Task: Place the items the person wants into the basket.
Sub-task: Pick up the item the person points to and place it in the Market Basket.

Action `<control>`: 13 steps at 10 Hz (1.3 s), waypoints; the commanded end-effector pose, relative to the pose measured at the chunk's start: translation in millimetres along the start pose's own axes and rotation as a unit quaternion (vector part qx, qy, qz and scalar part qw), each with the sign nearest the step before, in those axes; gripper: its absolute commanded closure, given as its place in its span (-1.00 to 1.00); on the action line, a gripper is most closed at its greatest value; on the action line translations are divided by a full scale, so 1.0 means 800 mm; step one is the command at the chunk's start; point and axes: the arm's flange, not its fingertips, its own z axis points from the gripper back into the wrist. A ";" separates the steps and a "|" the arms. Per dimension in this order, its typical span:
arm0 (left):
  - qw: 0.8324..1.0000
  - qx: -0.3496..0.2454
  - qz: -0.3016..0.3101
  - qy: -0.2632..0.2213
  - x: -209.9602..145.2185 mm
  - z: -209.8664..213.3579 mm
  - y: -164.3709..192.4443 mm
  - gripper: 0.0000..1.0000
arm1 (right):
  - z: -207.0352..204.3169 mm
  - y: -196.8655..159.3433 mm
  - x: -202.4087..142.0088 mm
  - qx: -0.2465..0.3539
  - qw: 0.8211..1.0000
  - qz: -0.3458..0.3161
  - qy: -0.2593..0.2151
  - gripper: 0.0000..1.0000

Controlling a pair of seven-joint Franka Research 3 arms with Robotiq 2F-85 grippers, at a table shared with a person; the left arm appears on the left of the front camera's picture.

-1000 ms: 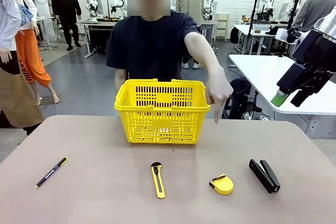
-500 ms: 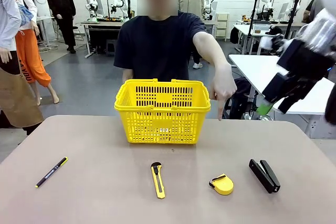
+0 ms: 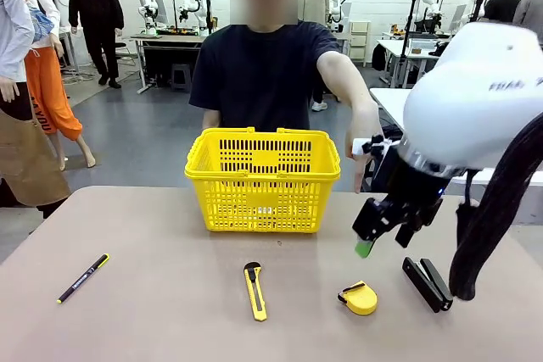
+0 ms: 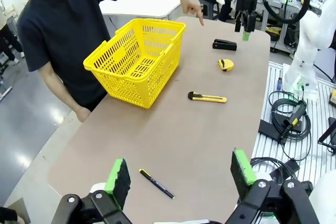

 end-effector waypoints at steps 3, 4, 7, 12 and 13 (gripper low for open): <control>1.000 -0.003 -0.013 -0.009 0.000 0.002 0.002 -1.00 | -0.072 -0.005 0.006 -0.034 0.999 0.018 0.007 -1.00; 1.000 -0.003 -0.013 -0.009 0.000 0.002 0.002 -1.00 | -0.086 -0.007 0.006 -0.048 0.998 0.033 0.014 -1.00; 1.000 -0.003 -0.013 -0.009 0.000 0.002 0.002 -1.00 | -0.126 -0.014 0.019 -0.080 0.996 0.044 0.016 -1.00; 1.000 -0.003 -0.013 -0.009 0.000 0.002 0.002 -1.00 | -0.175 -0.011 0.025 -0.083 0.993 0.084 0.027 -1.00; 1.000 -0.003 -0.013 -0.009 0.000 0.002 0.002 -1.00 | -0.182 -0.010 0.025 -0.080 0.992 0.092 0.031 -1.00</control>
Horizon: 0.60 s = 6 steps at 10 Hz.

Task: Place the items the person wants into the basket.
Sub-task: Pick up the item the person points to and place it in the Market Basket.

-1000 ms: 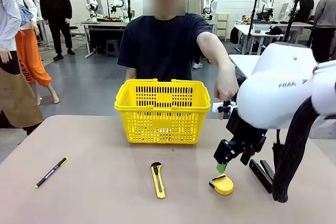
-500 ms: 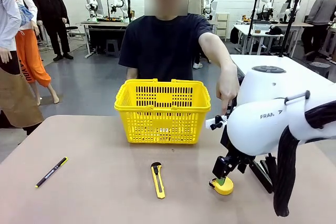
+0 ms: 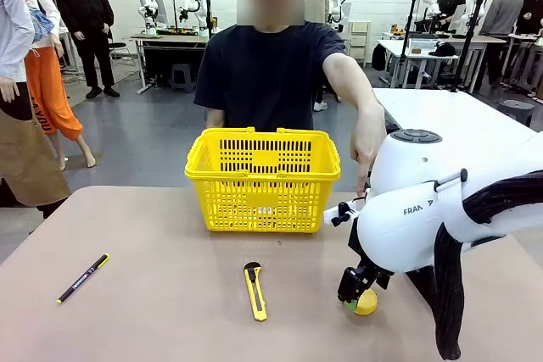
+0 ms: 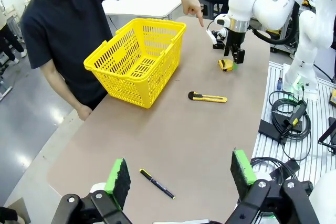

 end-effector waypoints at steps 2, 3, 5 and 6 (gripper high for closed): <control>1.000 -0.003 -0.013 -0.009 -0.001 0.001 0.001 -1.00 | -0.014 0.012 0.007 -0.013 1.000 0.012 -0.001 -1.00; 1.000 -0.003 -0.013 -0.009 -0.001 0.001 0.001 -1.00 | -0.013 0.012 0.007 -0.013 1.000 0.014 0.000 -1.00; 1.000 -0.003 -0.013 -0.009 -0.001 0.001 0.001 -1.00 | -0.016 0.012 0.005 -0.010 1.000 0.019 0.004 -1.00; 1.000 -0.003 -0.013 -0.009 -0.001 0.001 0.001 -1.00 | -0.016 0.010 0.004 -0.014 1.000 0.024 0.005 -1.00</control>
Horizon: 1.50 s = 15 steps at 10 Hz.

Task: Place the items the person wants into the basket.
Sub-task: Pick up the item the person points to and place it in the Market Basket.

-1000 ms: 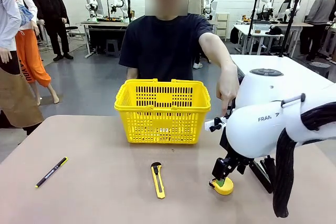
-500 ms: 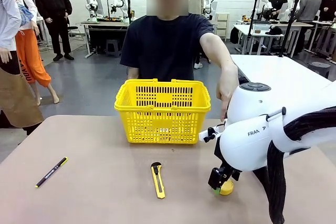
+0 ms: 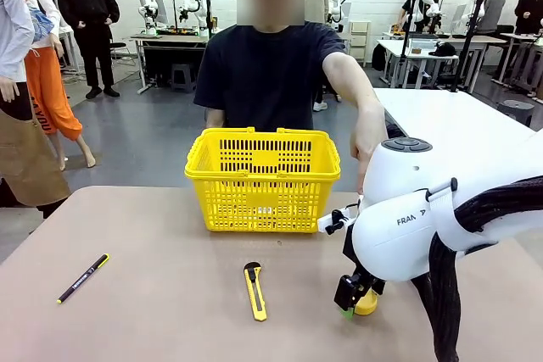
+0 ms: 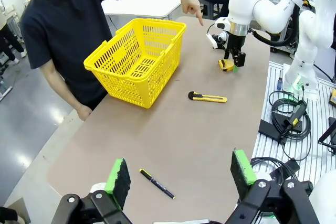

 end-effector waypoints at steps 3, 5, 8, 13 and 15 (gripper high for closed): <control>1.000 -0.003 -0.013 -0.009 -0.001 0.001 0.001 -1.00 | -0.005 0.000 0.000 -0.023 1.000 0.015 0.001 1.00; 1.000 -0.003 -0.013 -0.009 -0.001 0.001 0.001 -1.00 | -0.006 0.001 0.000 -0.016 1.000 0.022 0.002 1.00; 1.000 -0.003 -0.013 -0.009 -0.001 0.001 0.001 -1.00 | -0.007 0.001 -0.001 -0.014 1.000 0.027 0.003 1.00; 1.000 -0.003 -0.013 -0.009 -0.001 0.001 0.001 -1.00 | 0.098 0.013 -0.012 -0.005 1.000 0.012 -0.009 -0.06; 1.000 -0.003 -0.013 -0.009 -0.001 0.001 0.001 -1.00 | 0.218 0.015 -0.015 -0.018 1.000 -0.010 0.003 -0.06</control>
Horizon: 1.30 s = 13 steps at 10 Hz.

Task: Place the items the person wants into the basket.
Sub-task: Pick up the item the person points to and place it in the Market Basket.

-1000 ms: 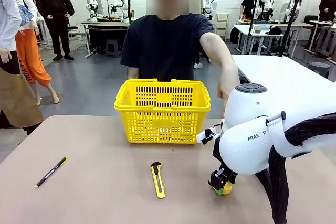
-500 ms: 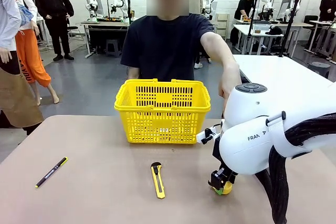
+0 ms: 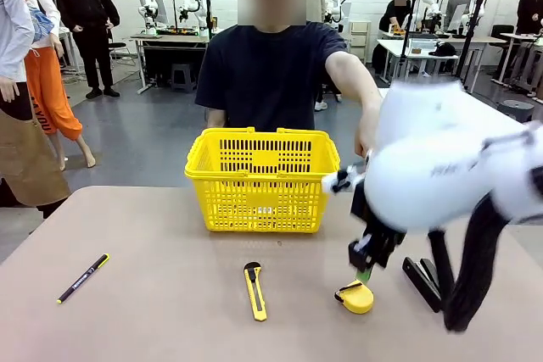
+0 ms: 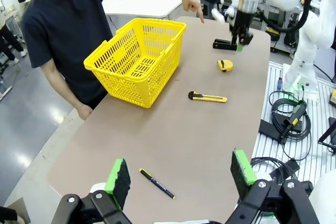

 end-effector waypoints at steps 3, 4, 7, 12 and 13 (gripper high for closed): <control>1.000 -0.003 -0.013 -0.010 0.000 0.001 0.000 -1.00 | 0.142 -0.007 0.000 0.005 0.999 -0.037 -0.010 -0.06; 1.000 -0.003 -0.013 -0.010 0.000 0.001 0.000 -1.00 | 0.144 -0.006 -0.001 0.007 0.999 -0.034 -0.012 -0.06; 1.000 -0.003 -0.013 -0.010 0.000 0.001 0.000 -1.00 | 0.138 -0.008 -0.006 0.013 1.000 -0.023 -0.014 -0.06; 1.000 -0.003 -0.013 -0.010 0.000 0.001 0.000 -1.00 | 0.055 -0.016 0.001 0.028 1.000 -0.002 0.008 -0.73; 1.000 -0.003 -0.013 -0.010 0.000 0.001 0.000 -1.00 | 0.035 -0.016 0.004 0.023 1.000 -0.001 0.007 -0.85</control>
